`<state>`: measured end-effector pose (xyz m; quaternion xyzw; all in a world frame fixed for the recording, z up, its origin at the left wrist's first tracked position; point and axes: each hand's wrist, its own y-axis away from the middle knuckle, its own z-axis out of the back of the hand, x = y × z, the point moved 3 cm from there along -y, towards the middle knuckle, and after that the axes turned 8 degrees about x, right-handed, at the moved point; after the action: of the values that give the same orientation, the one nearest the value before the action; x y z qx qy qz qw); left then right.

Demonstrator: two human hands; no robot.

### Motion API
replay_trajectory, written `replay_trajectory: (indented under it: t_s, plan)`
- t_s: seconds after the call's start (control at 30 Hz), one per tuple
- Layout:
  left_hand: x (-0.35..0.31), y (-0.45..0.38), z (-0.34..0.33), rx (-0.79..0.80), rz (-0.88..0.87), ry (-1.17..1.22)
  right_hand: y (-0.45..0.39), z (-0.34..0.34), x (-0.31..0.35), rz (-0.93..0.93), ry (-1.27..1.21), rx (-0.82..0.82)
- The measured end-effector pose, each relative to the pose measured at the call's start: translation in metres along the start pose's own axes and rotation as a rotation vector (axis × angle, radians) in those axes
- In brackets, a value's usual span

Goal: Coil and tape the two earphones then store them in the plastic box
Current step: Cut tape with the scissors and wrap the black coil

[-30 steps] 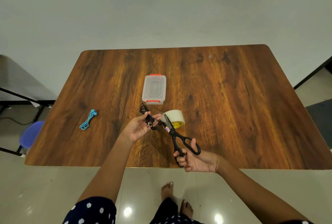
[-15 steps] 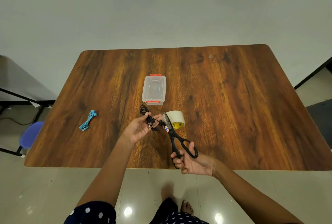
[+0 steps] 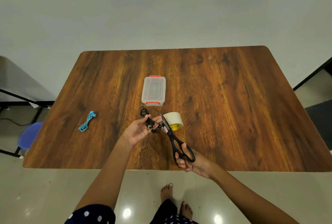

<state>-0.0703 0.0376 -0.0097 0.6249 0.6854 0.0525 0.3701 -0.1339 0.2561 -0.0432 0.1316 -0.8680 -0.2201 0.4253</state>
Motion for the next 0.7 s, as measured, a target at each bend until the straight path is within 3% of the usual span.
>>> replay_trajectory:
  t_s: [0.2,0.47,0.7]
  plan:
    - [0.002,0.002,-0.002,0.017,-0.007,0.059,0.000,0.003,-0.001,0.007,0.018,-0.078]
    - [0.003,0.002,0.002,0.067,-0.012,0.066,0.001,-0.007,0.009,-0.086,-0.054,0.202]
    - [0.001,0.003,0.009,0.094,-0.036,0.123,0.001,0.001,0.016,-0.073,-0.059,0.232]
